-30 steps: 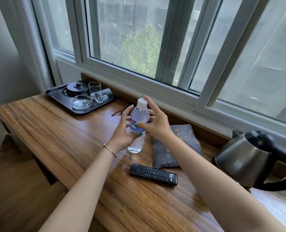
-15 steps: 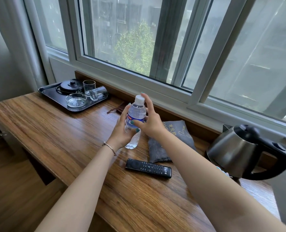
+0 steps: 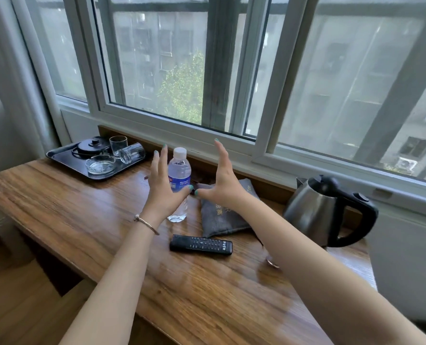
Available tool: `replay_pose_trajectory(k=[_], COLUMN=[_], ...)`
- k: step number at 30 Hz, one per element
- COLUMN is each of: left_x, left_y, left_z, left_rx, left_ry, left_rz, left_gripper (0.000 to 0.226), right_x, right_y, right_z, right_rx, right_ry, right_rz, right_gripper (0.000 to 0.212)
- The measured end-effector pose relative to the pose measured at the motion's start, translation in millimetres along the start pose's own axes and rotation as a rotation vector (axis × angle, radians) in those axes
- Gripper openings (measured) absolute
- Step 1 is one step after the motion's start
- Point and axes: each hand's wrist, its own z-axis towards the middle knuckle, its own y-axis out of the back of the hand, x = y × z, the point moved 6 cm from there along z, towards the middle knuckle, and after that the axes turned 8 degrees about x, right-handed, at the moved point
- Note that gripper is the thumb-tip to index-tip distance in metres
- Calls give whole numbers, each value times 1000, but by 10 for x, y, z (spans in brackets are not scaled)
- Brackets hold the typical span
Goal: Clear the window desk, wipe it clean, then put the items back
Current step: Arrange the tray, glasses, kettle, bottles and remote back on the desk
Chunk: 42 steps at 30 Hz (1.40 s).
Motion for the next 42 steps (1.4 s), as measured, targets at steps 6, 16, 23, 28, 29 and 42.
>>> replay_pose_trajectory(k=[6,16,23,28,29,42], left_x=[-478,-1588,-2535,-3216,-3333,-4433], left_y=[-234,-1235,-2464,-3364,-3555,-5846], left_z=[-141,-348,-690,-980,-1047,-1980], left_rx=[70,249,424,539,559,868], left_ry=[-69,-162,-284,-381,-375,-353], left_rz=[-18,-152,-296,-328,-345,-376], left_gripper=[107,103,88,68,66,62], right_x=[-11,-432,-1041,-1517,-1619,-3188], right_y=[406,1379,2330,2997,3106,4621], right_z=[-429,-1463,-2561,-3431,-3604,-5804], right_rx=[-5,-148,-303,-471,-492,-862], right_ry=[14,-54,-144,-231,-252,-667], right_rz=[13,166,238,265,262,82], right_gripper=[116,105,100,96,95,78])
